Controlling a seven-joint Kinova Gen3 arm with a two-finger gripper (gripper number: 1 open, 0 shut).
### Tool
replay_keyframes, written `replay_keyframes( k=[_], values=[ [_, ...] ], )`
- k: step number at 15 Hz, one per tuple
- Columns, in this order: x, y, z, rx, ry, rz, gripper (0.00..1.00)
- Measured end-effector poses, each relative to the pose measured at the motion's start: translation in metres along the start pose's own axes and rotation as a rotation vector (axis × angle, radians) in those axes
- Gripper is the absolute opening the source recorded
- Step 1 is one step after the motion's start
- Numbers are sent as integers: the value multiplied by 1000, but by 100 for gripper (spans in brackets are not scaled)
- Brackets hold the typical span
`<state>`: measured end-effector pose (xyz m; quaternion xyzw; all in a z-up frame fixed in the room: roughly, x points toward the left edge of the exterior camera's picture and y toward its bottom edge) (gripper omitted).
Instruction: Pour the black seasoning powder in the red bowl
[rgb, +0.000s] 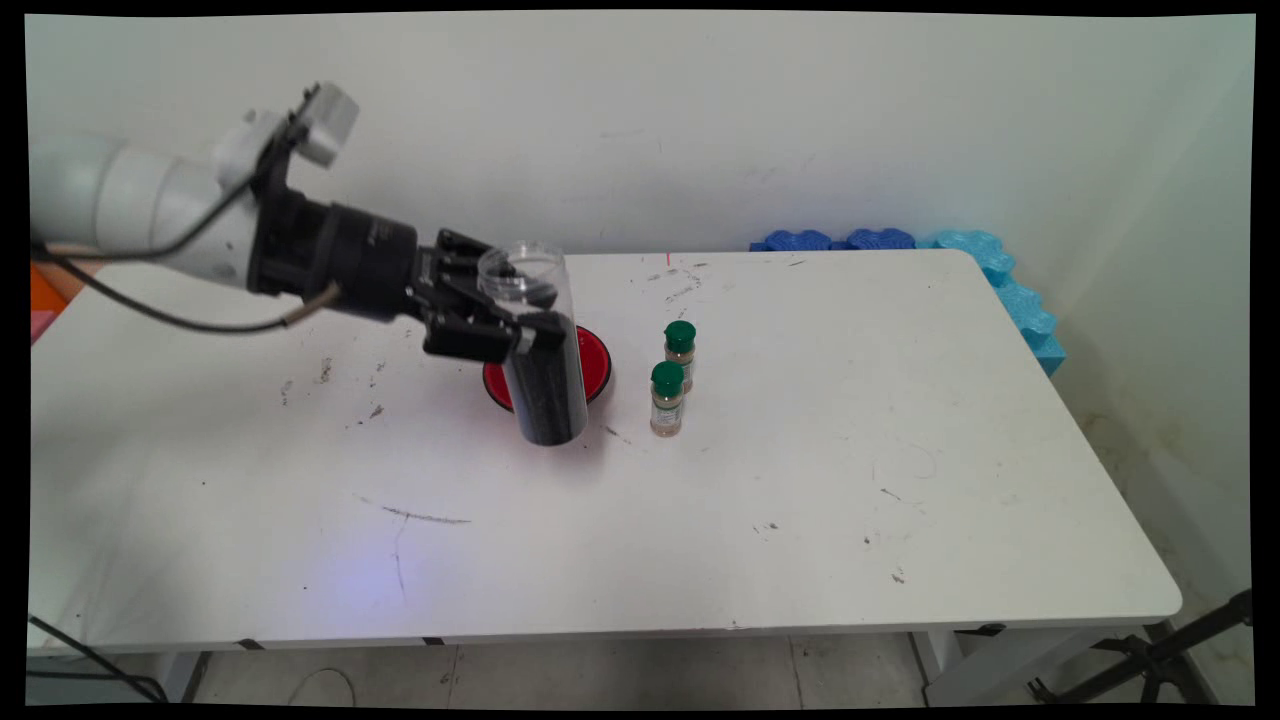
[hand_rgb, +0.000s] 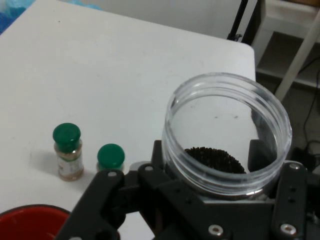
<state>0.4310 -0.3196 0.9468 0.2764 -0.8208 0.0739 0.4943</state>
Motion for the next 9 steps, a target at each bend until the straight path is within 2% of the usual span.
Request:
replay_keyframes(
  k=[9],
  values=[
    [51, -13, -13, -44, -51, -232, 0]
  ],
)
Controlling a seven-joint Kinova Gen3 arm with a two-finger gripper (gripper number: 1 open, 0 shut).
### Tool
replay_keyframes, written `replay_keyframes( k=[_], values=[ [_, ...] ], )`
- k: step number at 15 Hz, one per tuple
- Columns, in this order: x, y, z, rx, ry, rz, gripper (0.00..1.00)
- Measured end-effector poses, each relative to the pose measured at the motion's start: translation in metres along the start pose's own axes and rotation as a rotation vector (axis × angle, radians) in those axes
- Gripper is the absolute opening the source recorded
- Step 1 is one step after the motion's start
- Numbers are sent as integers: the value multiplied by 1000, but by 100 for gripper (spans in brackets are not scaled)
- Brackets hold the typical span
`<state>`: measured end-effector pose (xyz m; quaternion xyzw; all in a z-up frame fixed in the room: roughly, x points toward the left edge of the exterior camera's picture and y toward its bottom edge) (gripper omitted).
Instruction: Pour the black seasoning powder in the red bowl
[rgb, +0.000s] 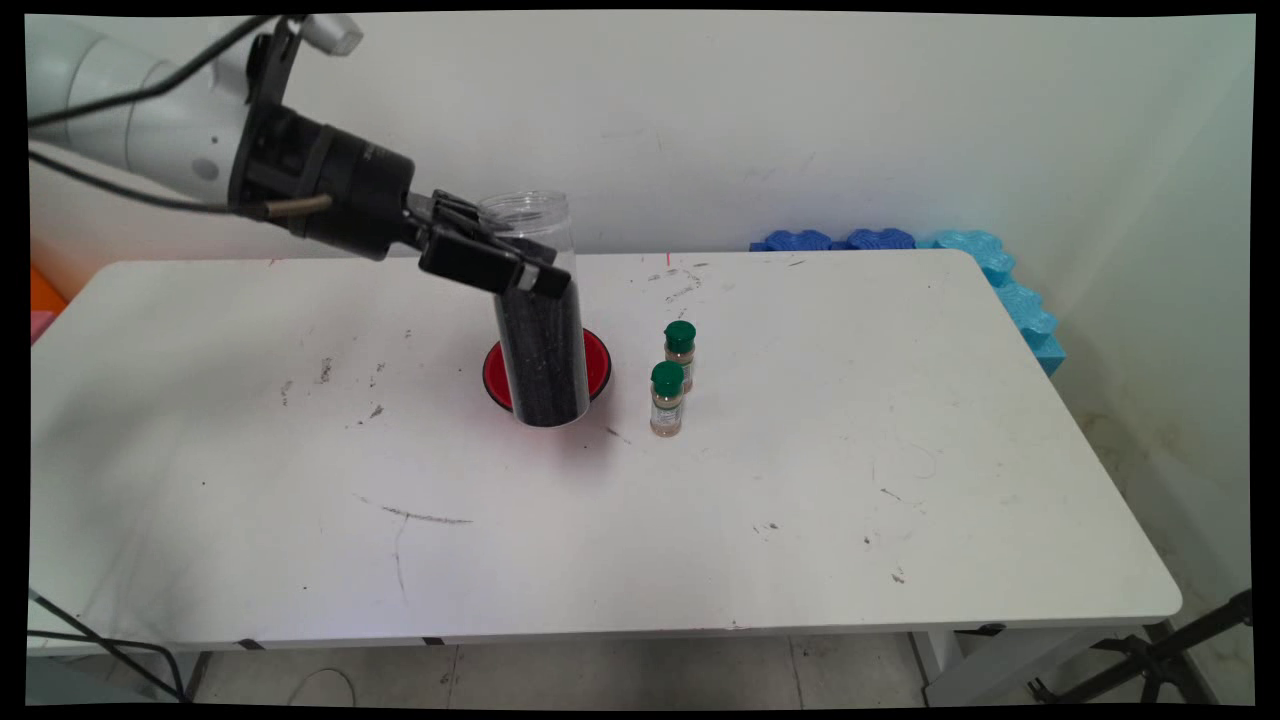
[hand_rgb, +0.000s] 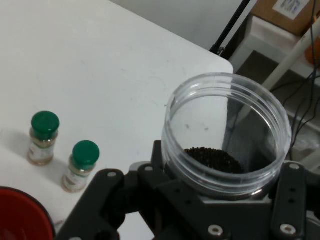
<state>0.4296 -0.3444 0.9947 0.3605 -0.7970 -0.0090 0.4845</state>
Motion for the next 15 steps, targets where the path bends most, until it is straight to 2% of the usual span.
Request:
replay_keyframes(
  k=[3, 6, 15],
  values=[
    [9, -7, 2, -2, -25, -96, 0],
    [14, -15, 5, 7, -30, -176, 0],
    [5, -51, 25, 51, -41, -475, 0]
  ],
)
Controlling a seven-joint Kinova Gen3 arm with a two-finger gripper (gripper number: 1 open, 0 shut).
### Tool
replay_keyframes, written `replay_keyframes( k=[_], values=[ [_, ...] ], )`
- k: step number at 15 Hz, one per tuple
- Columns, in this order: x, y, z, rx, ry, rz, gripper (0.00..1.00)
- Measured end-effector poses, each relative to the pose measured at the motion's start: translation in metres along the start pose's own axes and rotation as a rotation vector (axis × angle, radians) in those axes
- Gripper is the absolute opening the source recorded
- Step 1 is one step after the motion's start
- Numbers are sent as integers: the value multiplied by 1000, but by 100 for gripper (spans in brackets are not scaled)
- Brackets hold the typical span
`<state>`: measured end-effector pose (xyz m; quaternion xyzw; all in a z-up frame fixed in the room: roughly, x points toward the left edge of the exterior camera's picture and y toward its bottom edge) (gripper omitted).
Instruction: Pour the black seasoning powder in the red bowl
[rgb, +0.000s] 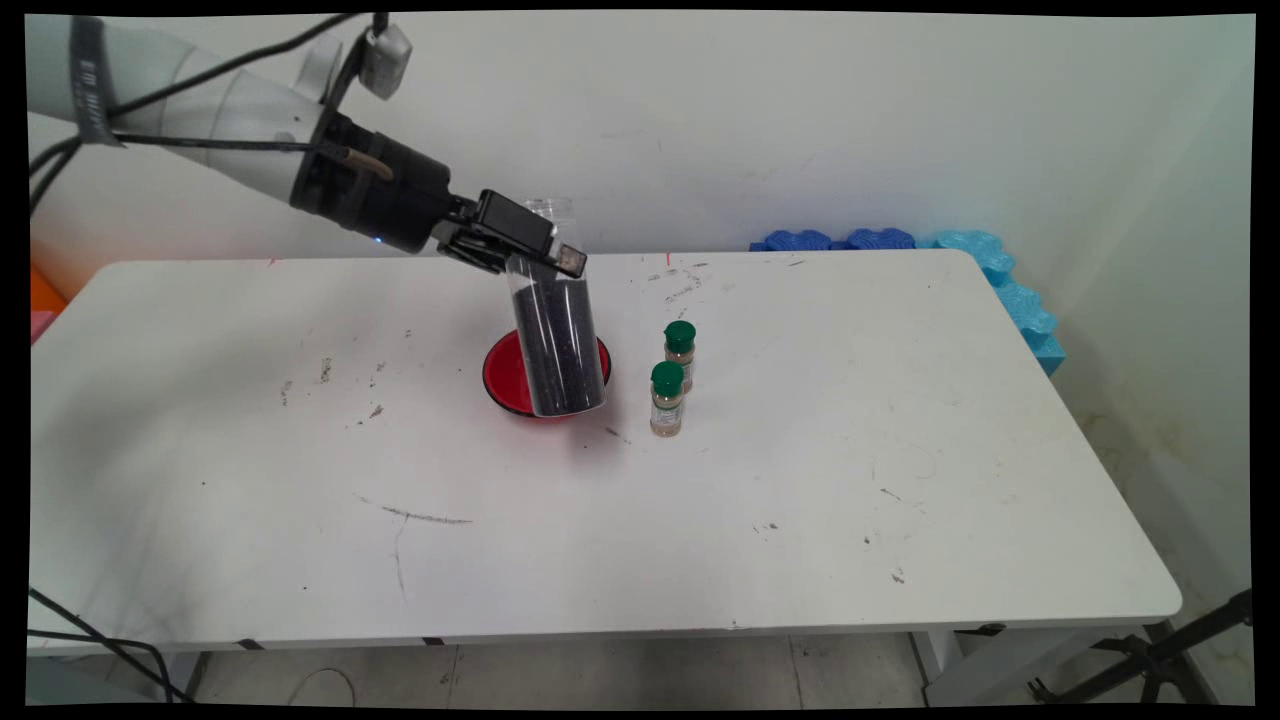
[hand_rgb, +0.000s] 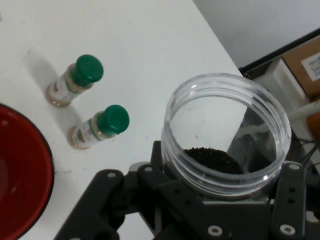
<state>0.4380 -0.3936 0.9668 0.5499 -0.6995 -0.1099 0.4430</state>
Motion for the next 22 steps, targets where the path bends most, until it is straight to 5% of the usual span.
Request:
replay_keyframes(
  k=[12, 22],
  values=[
    [-17, -41, 39, 20, -54, -272, 0],
    [-30, -59, 60, -27, -110, -461, 0]
  ],
)
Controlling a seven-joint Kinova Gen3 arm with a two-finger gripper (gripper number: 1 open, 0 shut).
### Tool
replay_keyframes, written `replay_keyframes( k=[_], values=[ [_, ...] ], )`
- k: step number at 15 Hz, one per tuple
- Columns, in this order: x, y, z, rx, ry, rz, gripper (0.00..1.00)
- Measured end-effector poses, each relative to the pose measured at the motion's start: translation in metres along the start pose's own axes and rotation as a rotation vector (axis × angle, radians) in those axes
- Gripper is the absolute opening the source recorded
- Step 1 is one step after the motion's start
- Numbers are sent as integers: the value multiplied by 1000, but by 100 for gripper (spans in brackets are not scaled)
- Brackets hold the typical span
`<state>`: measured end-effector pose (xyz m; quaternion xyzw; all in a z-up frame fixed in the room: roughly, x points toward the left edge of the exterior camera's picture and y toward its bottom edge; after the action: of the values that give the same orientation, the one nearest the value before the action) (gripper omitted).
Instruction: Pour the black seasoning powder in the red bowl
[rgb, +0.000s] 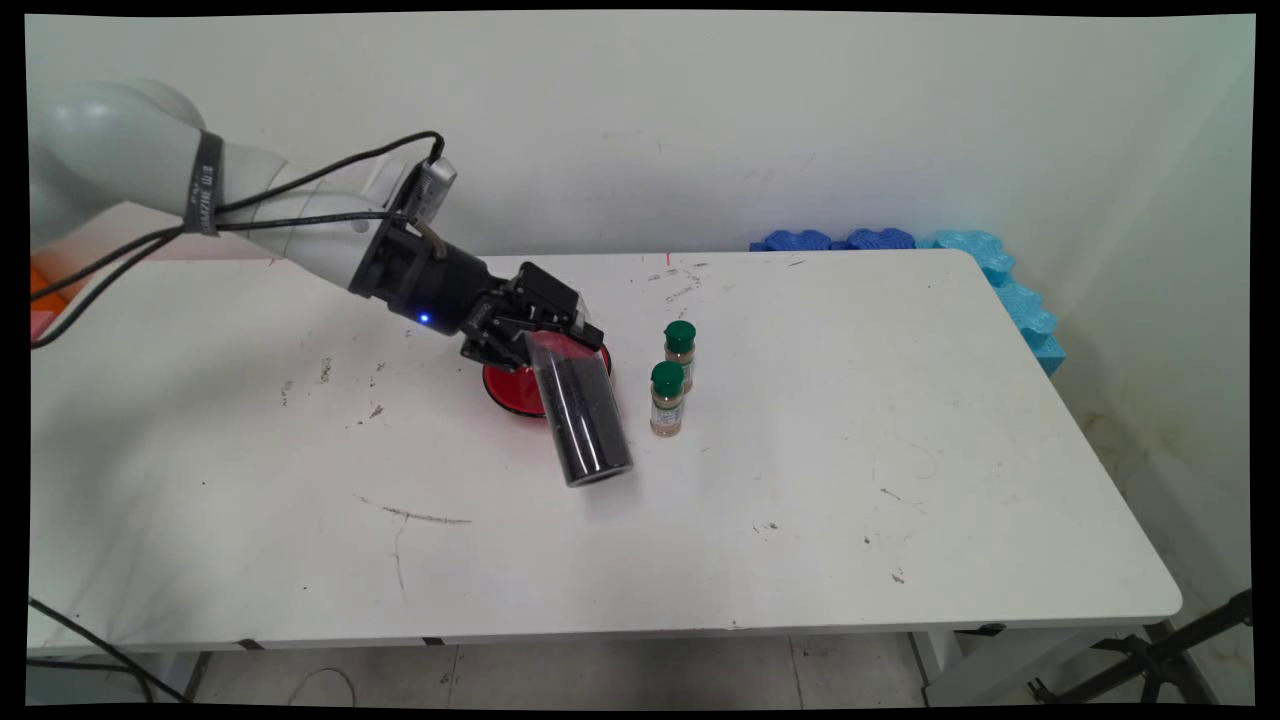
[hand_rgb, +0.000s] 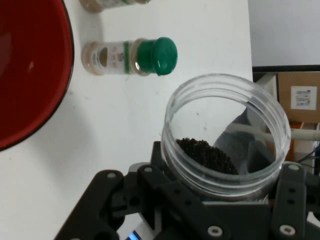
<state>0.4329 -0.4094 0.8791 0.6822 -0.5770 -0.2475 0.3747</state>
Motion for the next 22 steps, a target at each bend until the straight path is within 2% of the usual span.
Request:
replay_keyframes(
  k=[7, 11, 22],
  values=[
    [5, -10, 13, -51, -33, -174, 0],
    [9, -14, 16, -68, -38, -238, 0],
    [25, -32, 18, -135, -15, -458, 0]
  ],
)
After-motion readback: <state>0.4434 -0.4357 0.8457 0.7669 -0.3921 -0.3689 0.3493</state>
